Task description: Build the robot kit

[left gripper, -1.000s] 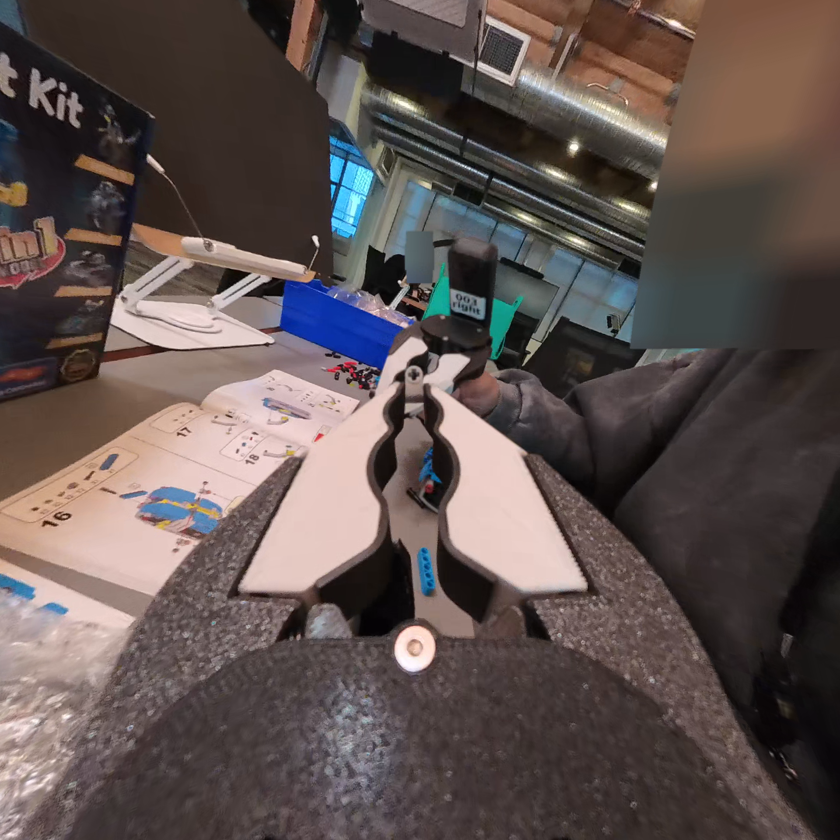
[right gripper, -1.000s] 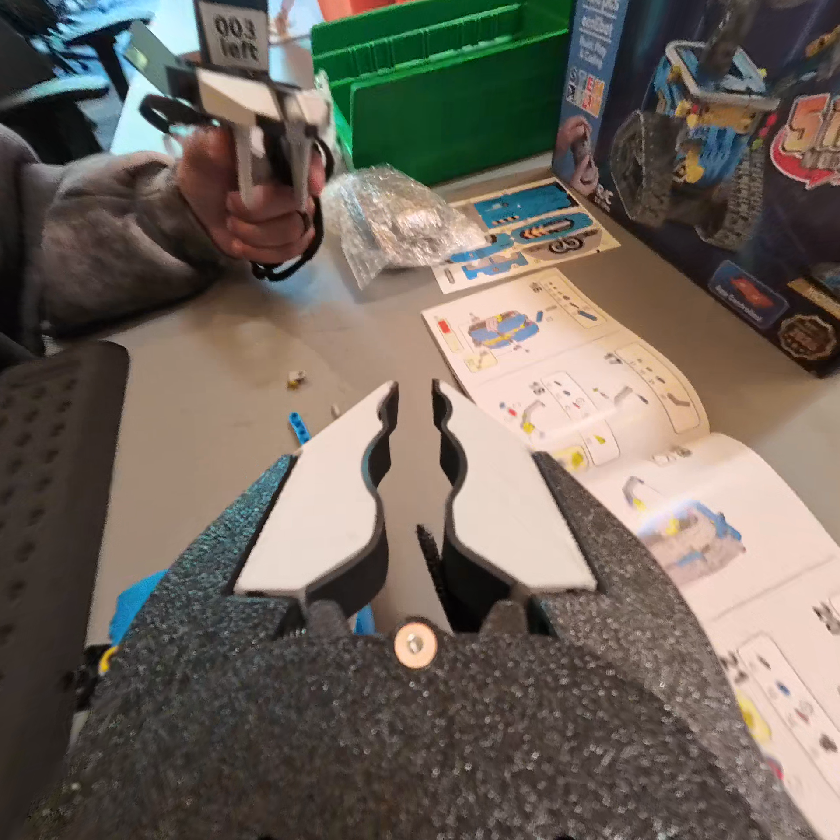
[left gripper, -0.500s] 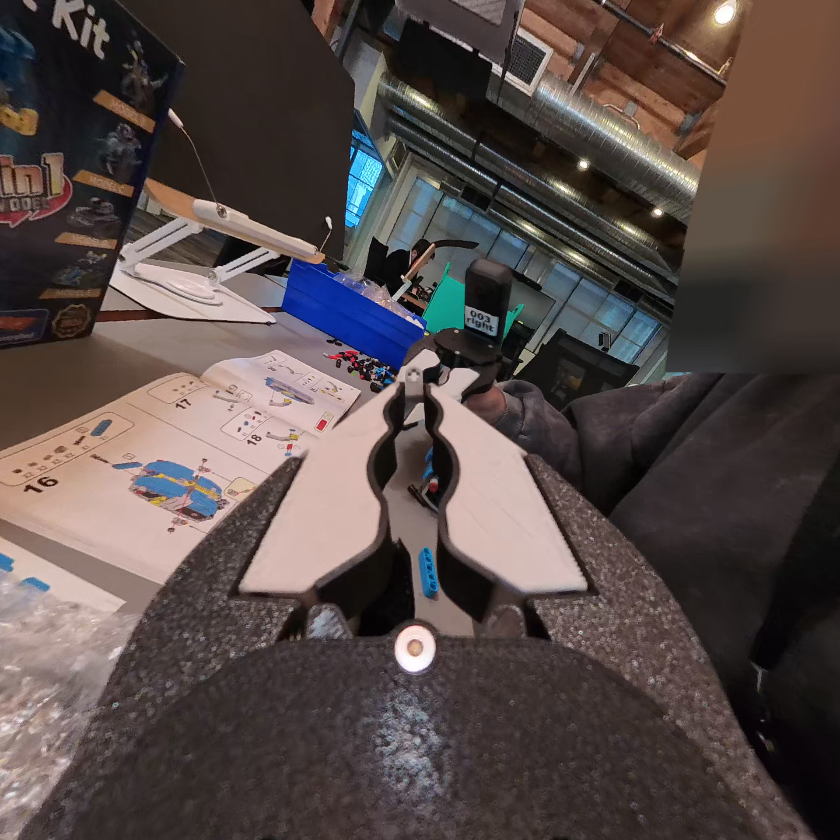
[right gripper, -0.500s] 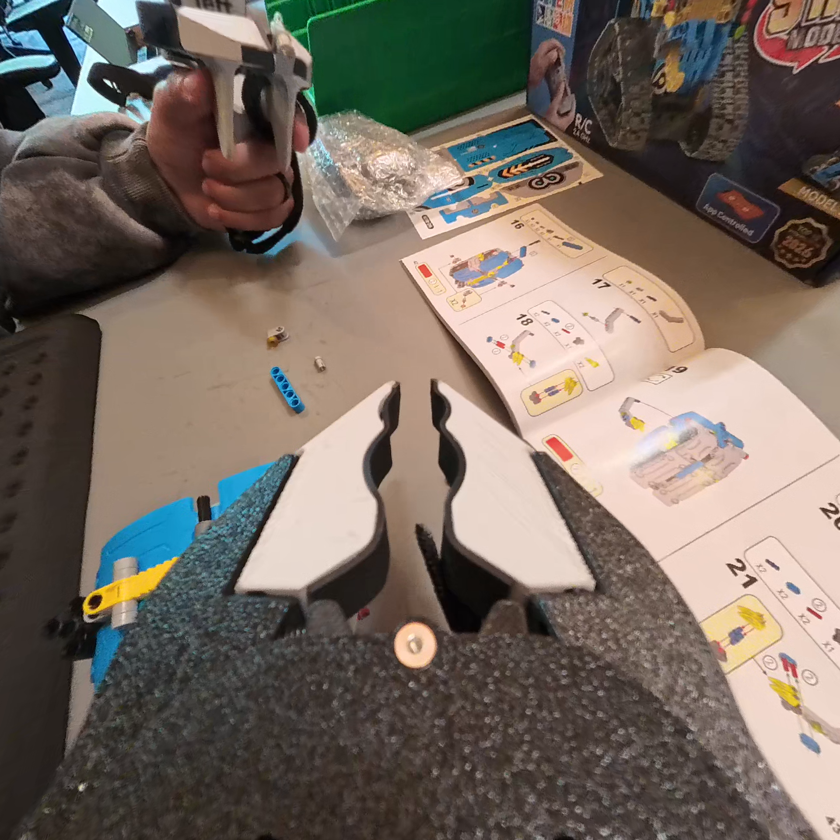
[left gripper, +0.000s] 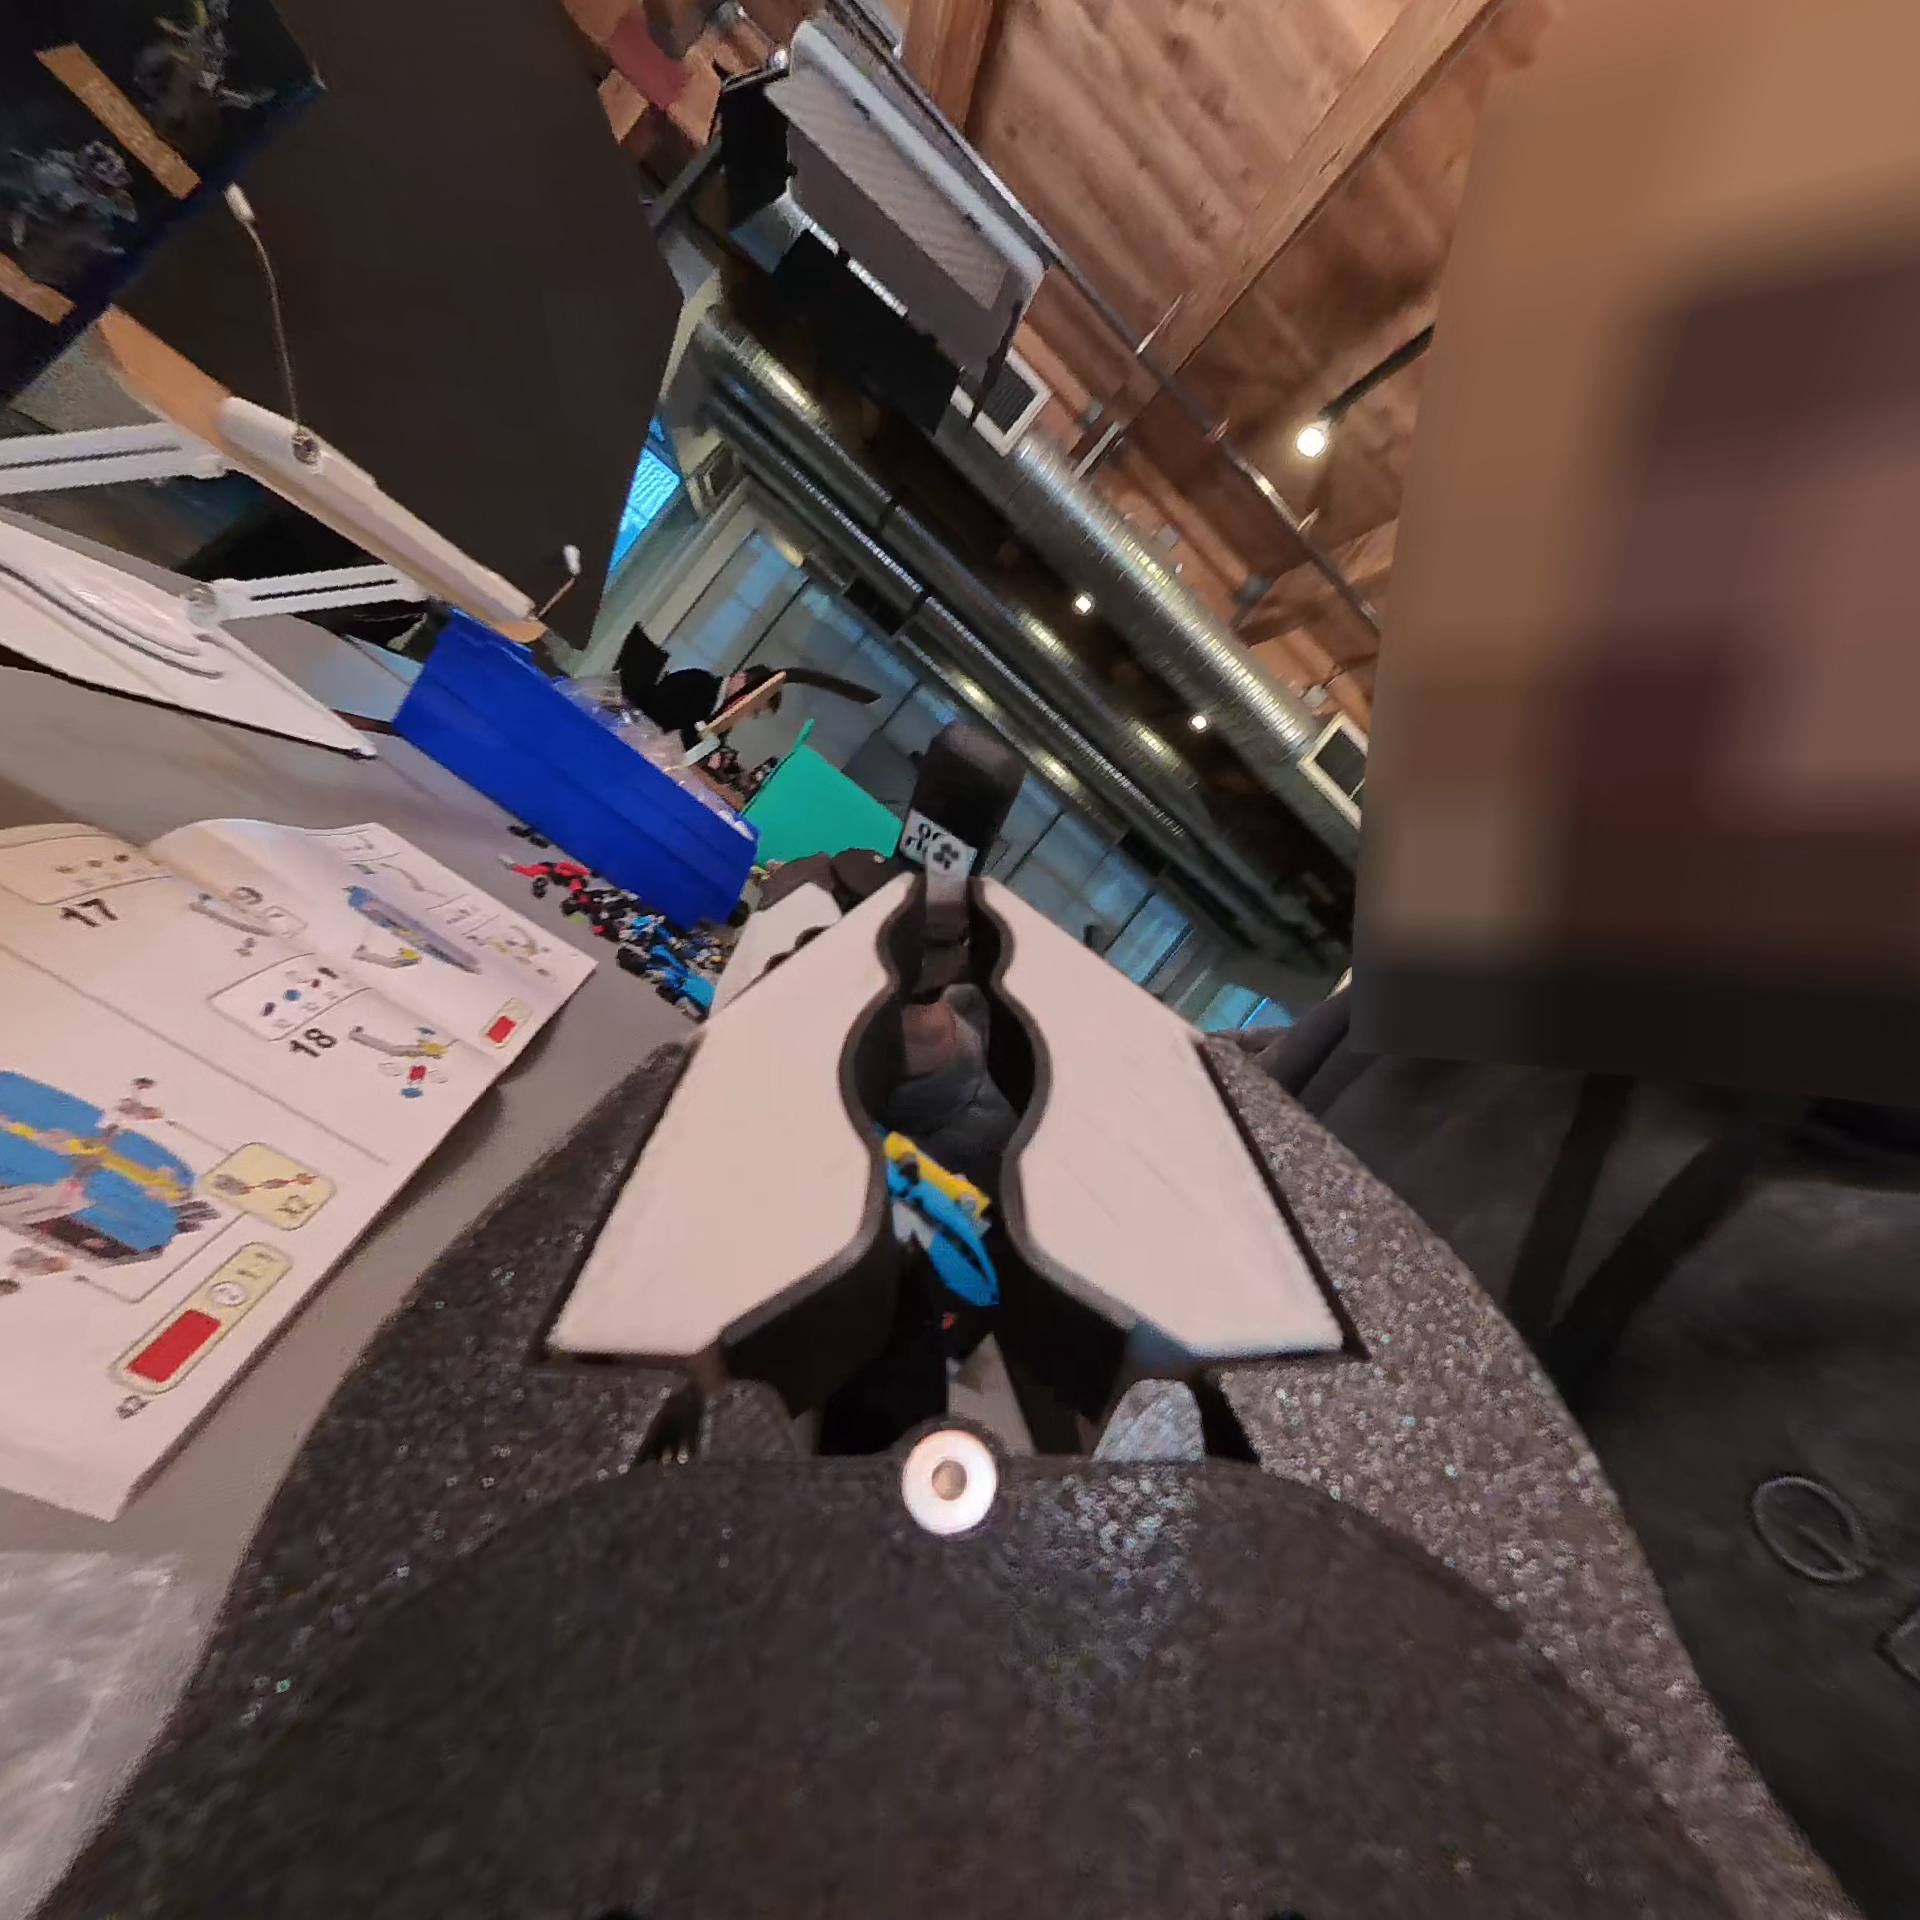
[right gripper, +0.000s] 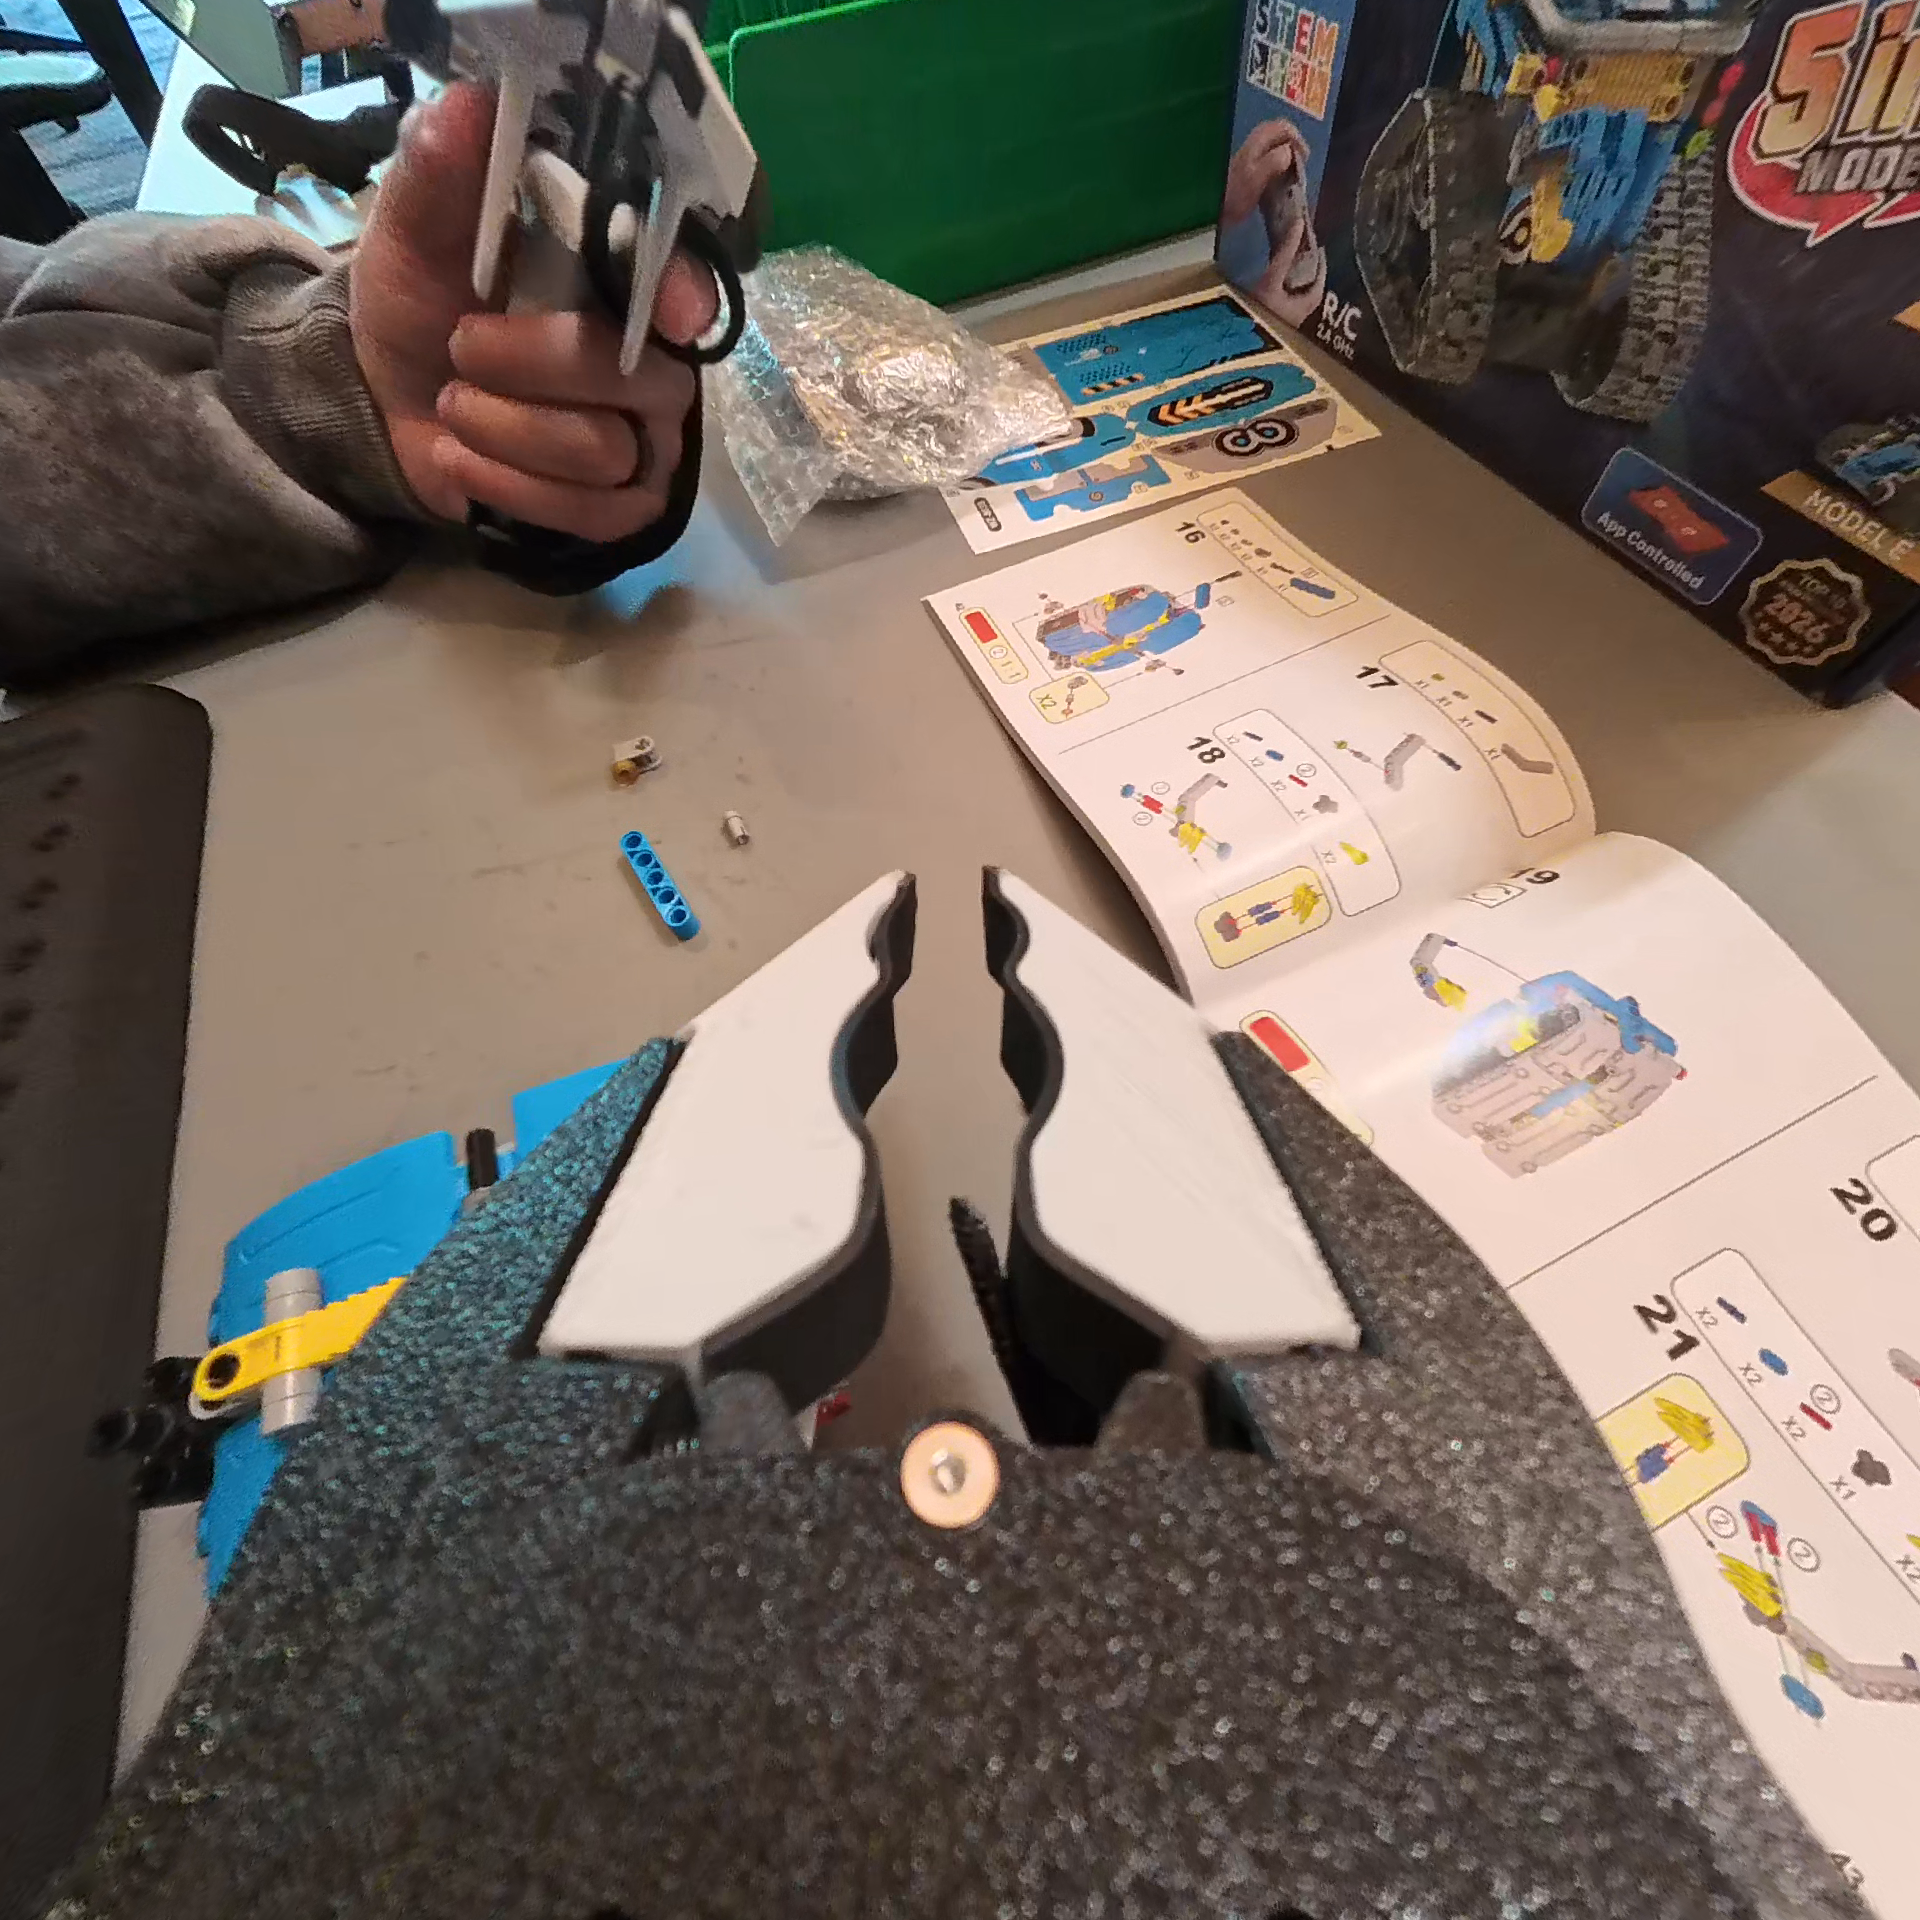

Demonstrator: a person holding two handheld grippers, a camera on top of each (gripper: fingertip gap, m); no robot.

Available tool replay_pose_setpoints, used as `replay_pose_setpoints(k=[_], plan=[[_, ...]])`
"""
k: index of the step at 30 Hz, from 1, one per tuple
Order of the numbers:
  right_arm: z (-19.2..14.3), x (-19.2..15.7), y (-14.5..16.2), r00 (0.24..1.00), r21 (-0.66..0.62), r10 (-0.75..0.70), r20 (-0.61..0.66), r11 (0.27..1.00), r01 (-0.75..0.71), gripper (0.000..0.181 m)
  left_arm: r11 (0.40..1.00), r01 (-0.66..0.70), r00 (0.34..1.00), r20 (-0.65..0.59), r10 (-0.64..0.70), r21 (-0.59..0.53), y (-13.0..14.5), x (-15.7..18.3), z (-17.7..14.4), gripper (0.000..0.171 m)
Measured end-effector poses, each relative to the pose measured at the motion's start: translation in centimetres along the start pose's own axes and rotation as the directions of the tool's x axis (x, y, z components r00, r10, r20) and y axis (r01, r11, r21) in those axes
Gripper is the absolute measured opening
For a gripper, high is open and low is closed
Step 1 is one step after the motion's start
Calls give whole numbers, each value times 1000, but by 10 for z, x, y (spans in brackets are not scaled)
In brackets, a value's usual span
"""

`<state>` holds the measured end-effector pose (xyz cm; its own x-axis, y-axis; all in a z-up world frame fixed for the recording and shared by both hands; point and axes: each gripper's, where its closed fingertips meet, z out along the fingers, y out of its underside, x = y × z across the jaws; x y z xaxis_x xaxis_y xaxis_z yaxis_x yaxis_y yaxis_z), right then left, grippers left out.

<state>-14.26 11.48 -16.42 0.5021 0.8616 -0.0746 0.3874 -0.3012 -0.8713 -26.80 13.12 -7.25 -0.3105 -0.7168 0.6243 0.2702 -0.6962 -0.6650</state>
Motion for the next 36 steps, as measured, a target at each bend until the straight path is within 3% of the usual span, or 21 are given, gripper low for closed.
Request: replay_pose_setpoints(k=[6,14,18,20,21,25,27,31,36], plan=[[1,-4,0,1000,-9,-25,-4,1000,25,11,995,87,994,-76,-83,51,-9,6,-5,7],[-4,-2,-1,999,-4,-36,-23,999,36,10,998,-41,999,-9,41,-45,5,6,1,7],[-5,0,-1,999,-4,-33,-29,999,33,10,984,-156,981,105,165,-91,10,-5,2,7],[-5,0,0,999,-8,-35,-32,999,35,10,947,-285,918,242,314,-148,10,-21,-1,7],[-4,0,0,999,-9,-37,-33,999,36,9,910,-362,857,313,410,-202,11,-28,-4,7],[-3,0,2,999,-20,-40,-33,999,40,9,670,-574,466,485,740,-471,6,-52,-18,7],[-2,0,3,999,-24,-40,-32,999,39,9,593,-584,331,505,797,-555,4,-59,-23,7],[-1,0,5,999,-33,-43,-32,999,42,9,565,-586,294,496,817,-582,6,-60,-23,7],[-1,-1,6,998,-39,-49,-33,998,47,9,581,-579,315,501,806,-571,6,-60,-23,7]])
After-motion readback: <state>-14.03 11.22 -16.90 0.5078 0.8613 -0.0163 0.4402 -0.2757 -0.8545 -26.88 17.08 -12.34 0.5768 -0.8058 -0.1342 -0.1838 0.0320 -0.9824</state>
